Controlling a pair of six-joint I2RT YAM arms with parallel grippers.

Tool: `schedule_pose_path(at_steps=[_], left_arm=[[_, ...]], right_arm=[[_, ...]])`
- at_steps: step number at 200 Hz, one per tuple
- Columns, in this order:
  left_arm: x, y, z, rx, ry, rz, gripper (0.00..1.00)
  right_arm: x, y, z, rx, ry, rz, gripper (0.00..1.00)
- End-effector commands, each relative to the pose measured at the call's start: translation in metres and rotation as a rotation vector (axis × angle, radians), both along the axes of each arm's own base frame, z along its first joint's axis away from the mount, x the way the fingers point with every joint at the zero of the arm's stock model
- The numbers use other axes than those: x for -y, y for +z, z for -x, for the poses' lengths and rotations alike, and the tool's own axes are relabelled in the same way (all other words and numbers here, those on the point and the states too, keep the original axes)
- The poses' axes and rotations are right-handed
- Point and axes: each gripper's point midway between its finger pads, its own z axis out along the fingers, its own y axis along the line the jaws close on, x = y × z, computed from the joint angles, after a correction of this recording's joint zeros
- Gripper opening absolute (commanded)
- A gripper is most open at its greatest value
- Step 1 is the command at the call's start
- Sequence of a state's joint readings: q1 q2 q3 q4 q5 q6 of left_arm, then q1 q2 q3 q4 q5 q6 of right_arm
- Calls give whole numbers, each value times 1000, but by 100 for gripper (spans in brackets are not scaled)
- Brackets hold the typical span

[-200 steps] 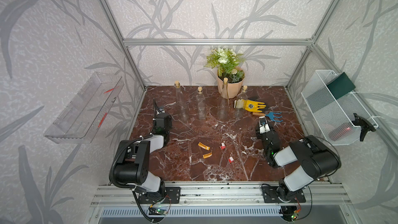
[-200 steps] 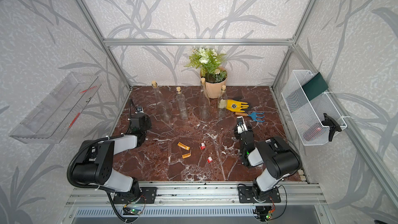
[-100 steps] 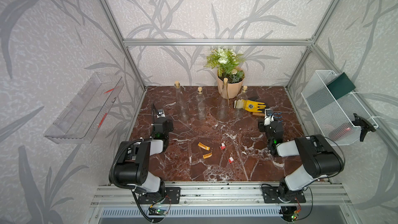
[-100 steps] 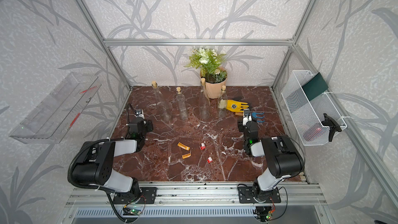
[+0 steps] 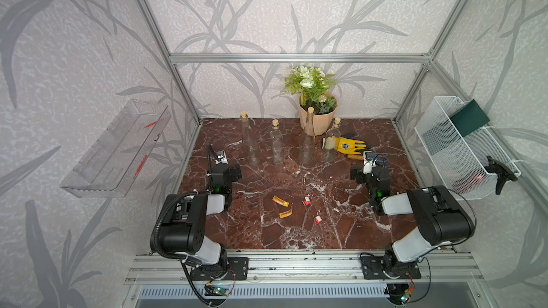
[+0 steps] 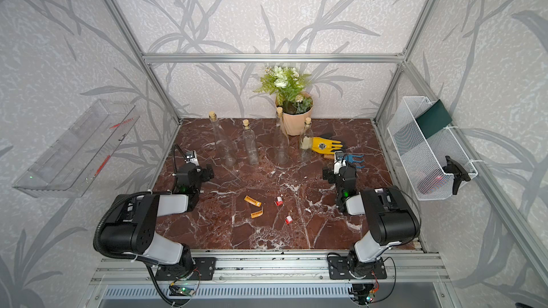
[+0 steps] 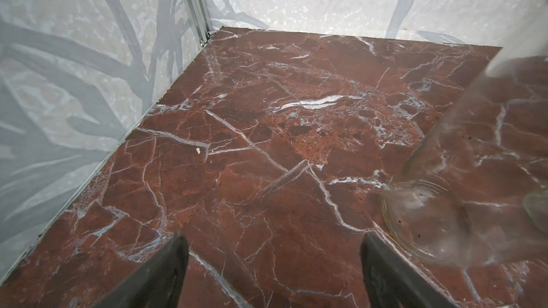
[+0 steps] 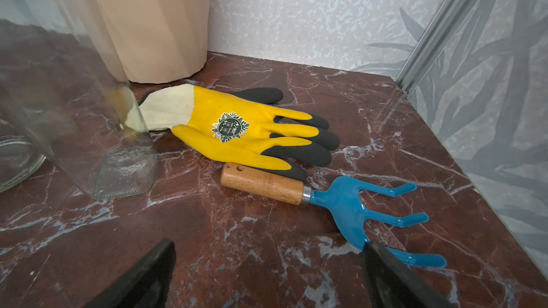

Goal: Remove the label from the bottle
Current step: Reset both arms

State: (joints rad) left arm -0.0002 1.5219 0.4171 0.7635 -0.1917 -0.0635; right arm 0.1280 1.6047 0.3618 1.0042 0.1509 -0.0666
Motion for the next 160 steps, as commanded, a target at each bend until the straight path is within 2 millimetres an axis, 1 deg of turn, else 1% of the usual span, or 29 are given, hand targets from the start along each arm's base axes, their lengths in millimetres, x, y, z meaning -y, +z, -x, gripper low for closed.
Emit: schedule_pose_path(at_steps=[1,14,87,116,131,160], left_arm=[[-2,4,-2,25,0,-3,93],[-1,5,-2,26,0,-2,93],[-2,4,-2,26,0,-3,92],[-1,5,-2,26,0,-2,94],[-2,5,-2,26,0,-2,96],[-1,5,-2,26,-1,-3,96]], right_arm=[[-3,9,2,41,-22,40,99],[2,12,5,69,-81,73,99],[1,12,5,67,-77,71,99],[5,10,3,47,-80,48,99],[5,10,3,49,-79,47,99],[6,9,2,44,-79,43,99]])
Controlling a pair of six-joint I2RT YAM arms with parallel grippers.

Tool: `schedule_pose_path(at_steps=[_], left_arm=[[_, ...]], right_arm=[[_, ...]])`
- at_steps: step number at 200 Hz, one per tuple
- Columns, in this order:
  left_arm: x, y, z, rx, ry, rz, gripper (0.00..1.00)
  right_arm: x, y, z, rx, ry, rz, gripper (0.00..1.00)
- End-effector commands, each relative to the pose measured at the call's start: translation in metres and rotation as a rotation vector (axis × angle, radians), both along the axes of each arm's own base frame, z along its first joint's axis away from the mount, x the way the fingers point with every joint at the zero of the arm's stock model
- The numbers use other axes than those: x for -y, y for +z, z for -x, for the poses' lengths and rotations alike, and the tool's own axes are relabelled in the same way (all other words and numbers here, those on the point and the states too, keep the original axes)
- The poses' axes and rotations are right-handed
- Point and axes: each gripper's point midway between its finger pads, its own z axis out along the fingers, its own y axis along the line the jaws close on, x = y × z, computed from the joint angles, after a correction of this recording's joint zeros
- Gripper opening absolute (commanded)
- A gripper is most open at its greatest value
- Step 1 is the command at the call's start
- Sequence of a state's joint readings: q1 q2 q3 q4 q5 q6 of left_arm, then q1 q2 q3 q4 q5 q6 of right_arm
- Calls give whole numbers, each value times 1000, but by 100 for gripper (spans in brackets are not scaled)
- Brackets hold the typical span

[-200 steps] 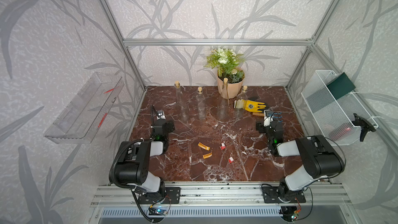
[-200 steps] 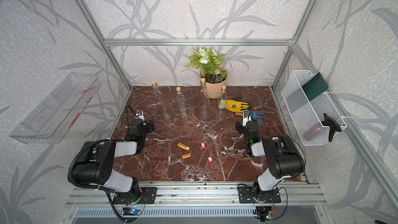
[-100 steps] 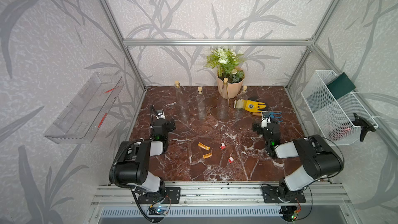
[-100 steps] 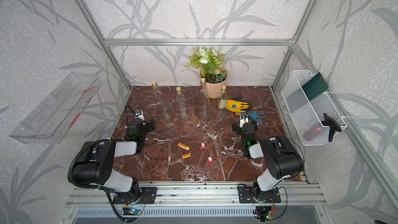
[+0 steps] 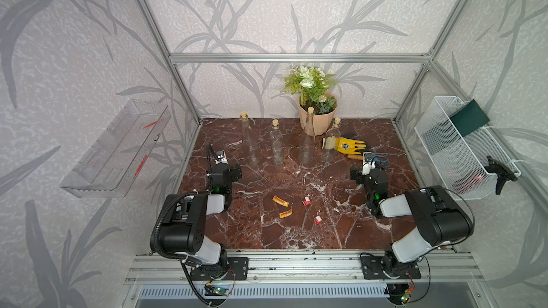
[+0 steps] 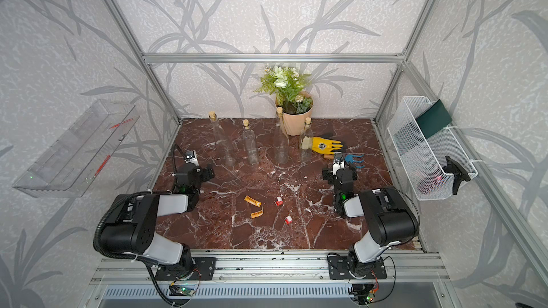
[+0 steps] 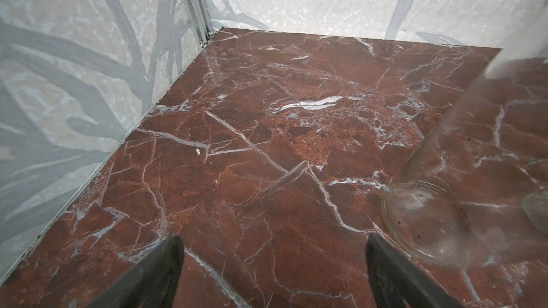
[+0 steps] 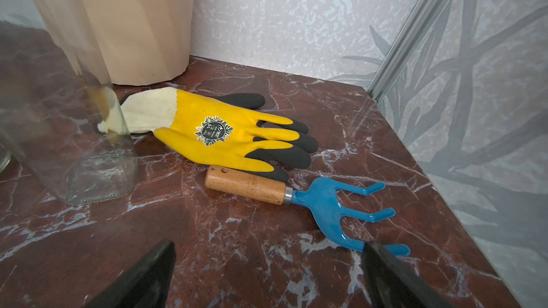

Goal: Remove the label from the bottle
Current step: Reset both arms

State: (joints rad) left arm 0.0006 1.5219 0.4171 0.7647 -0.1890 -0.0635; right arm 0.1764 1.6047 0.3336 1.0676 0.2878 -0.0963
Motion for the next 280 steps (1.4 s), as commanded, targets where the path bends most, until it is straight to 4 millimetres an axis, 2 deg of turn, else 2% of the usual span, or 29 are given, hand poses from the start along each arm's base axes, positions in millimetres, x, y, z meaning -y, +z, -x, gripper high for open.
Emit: schedule_pose_path(at_steps=[1,280], left_arm=[[-2,5,-2,25,1,-4,96],[-2,5,-2,26,1,-4,100]], right_arm=[[0,3,-4,6,-4,-21,99],[3,2,-5,-5,14,-55,99]])
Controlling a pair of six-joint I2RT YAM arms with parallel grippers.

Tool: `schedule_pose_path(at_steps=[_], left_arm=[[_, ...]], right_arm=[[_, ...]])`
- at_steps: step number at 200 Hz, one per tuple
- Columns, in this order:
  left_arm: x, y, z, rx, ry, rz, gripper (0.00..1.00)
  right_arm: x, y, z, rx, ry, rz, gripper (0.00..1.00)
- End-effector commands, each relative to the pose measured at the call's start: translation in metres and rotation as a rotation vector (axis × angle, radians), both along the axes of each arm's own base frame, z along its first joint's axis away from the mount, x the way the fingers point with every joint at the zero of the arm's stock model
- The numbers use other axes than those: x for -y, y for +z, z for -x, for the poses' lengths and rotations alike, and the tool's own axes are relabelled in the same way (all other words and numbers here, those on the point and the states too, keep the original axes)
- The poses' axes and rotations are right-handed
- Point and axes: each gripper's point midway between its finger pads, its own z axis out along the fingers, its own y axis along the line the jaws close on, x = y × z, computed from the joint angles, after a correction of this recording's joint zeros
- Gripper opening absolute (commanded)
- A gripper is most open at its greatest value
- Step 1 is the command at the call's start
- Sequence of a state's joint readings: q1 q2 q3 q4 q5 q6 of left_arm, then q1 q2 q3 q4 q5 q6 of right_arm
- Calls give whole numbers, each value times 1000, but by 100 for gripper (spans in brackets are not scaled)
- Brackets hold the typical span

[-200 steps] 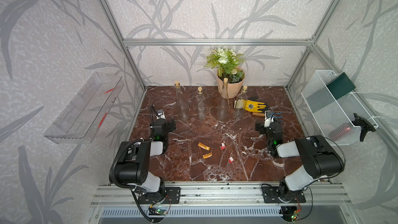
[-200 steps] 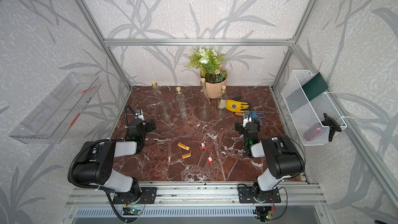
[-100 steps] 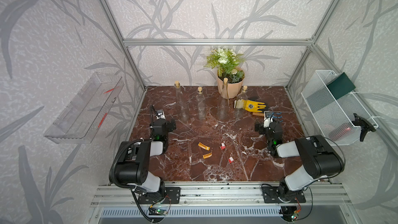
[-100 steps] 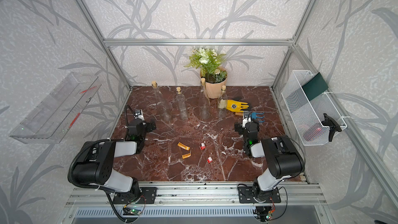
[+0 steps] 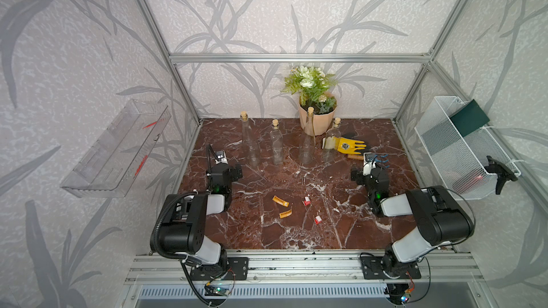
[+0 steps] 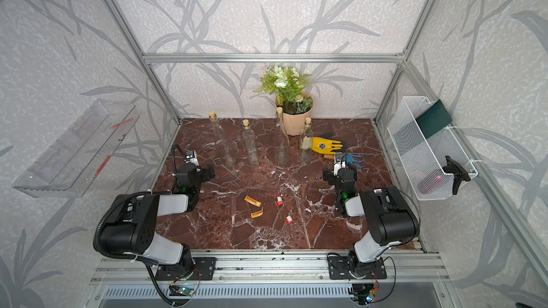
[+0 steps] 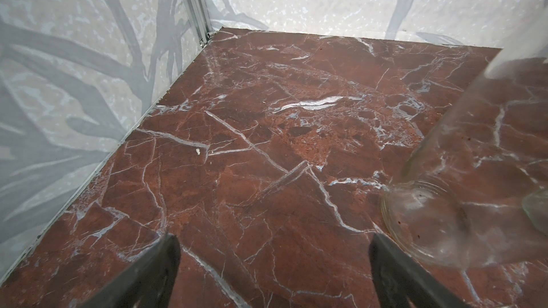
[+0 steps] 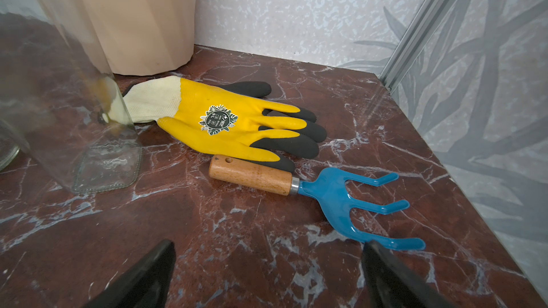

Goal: Remove the label from the bottle
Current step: Reset both arms

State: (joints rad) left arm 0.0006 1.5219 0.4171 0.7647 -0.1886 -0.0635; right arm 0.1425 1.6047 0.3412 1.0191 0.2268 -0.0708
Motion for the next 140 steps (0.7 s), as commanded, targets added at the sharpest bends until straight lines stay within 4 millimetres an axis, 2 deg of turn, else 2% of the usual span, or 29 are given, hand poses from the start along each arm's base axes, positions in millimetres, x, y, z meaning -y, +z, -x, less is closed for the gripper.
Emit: schedule_pose_path(at_steps=[1,140], left_arm=[[-1,4,-2,25,1,-4,100],[-2,5,-2,29,2,-3,100]], right_arm=[[0,12,-5,37,-5,-21,99],[0,10,-5,30,10,-36,99]])
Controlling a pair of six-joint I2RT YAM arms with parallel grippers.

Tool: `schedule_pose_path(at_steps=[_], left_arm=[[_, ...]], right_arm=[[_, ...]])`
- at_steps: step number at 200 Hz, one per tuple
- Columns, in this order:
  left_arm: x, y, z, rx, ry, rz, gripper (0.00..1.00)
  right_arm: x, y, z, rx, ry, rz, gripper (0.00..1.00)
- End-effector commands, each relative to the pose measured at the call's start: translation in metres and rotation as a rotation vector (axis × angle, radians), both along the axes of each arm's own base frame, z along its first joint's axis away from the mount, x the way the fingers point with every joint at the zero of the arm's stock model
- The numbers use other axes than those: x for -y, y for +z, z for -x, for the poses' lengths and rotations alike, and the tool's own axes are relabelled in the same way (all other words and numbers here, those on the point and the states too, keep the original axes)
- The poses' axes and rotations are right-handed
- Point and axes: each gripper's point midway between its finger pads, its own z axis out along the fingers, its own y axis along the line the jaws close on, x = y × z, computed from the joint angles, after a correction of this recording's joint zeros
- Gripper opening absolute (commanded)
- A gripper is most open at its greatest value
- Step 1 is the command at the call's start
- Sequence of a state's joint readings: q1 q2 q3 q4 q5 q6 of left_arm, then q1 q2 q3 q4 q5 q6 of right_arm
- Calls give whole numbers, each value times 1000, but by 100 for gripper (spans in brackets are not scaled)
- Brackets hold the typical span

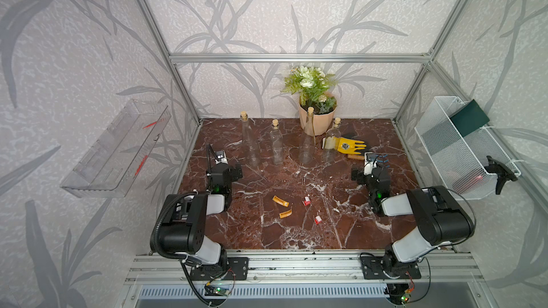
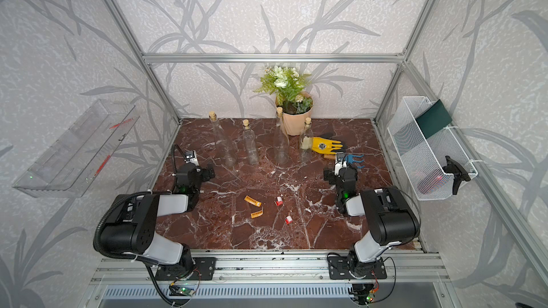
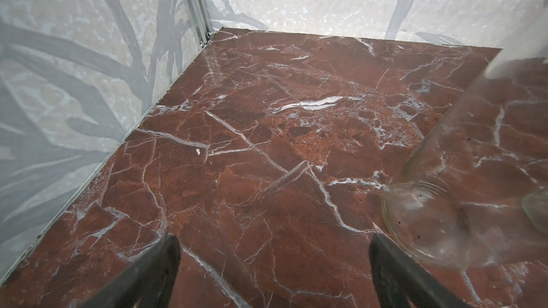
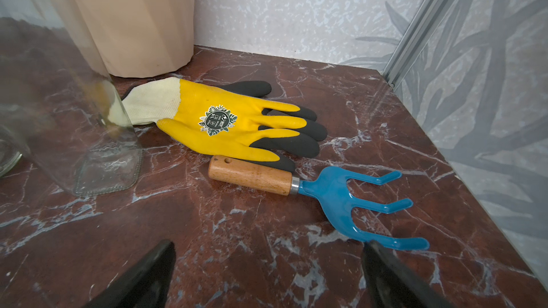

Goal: Remove the label from the bottle
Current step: Reset both arms

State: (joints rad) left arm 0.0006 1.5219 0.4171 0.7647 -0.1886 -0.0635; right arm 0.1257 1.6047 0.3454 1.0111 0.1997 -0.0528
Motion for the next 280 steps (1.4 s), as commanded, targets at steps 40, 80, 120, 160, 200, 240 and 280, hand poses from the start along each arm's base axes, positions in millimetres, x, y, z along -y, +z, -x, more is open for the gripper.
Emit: schedule_pose_path(at_steps=[40,80,120,160,200,240,280], left_arm=[[-2,5,-2,27,1,-4,100],[-2,5,-2,28,1,-3,73],[-1,5,-2,27,0,-3,42],[-1,5,-1,30,4,-12,99],[-1,5,-2,29,2,-10,99],[-2,5,-2,27,1,-6,99],[-2,5,-3,23,-2,1,99]], right_arm=[[-3,11,-4,33,10,-6,99],[-4,11,-4,29,14,1,93],[-5,11,-5,30,13,2,66],[-5,11,-5,31,15,1,94],[-5,11,-5,30,15,3,98],[-5,11,-5,29,15,3,100],[-5,11,-5,29,15,3,99]])
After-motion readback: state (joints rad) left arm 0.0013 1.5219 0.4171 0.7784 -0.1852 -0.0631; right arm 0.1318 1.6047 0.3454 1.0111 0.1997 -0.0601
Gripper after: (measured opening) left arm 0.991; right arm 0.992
